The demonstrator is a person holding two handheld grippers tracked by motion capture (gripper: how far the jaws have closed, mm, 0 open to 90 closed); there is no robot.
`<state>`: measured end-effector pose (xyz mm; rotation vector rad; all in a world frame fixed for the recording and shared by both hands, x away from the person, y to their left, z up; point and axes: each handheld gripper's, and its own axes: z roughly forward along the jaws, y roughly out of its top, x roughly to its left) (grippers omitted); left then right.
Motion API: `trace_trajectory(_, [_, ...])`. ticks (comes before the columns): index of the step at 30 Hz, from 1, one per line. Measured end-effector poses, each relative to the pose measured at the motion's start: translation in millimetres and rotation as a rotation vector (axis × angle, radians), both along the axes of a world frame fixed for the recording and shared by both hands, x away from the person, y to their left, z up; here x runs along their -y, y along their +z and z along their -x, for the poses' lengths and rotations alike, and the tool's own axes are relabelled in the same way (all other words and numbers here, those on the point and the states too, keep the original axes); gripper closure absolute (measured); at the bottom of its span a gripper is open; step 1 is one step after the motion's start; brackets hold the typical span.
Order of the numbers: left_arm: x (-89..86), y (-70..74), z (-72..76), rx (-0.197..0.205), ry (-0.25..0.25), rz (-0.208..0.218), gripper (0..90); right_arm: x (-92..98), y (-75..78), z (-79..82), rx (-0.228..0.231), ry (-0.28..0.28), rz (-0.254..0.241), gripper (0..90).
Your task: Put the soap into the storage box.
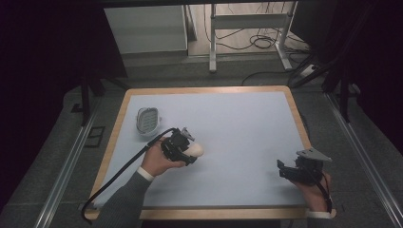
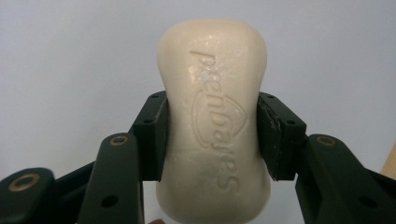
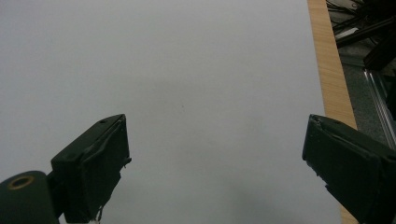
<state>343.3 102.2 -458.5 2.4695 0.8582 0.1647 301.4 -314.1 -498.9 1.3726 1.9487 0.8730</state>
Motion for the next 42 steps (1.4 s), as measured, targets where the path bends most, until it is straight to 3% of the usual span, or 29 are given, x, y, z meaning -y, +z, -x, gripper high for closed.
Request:
trace_trajectory(14, [-5.1, 16.5, -7.9, 0.031, 0.023, 0.005, 49.5, 0.8, 0.1, -0.1, 0.001, -0.004, -0.002, 7.1])
trace_trajectory(42, [-22.4, 22.7, -24.2, 0.037, 0.08, 0.001, 49.5, 2.7, -0.1, -0.2, 0.0, -0.006, 0.0, 7.0])
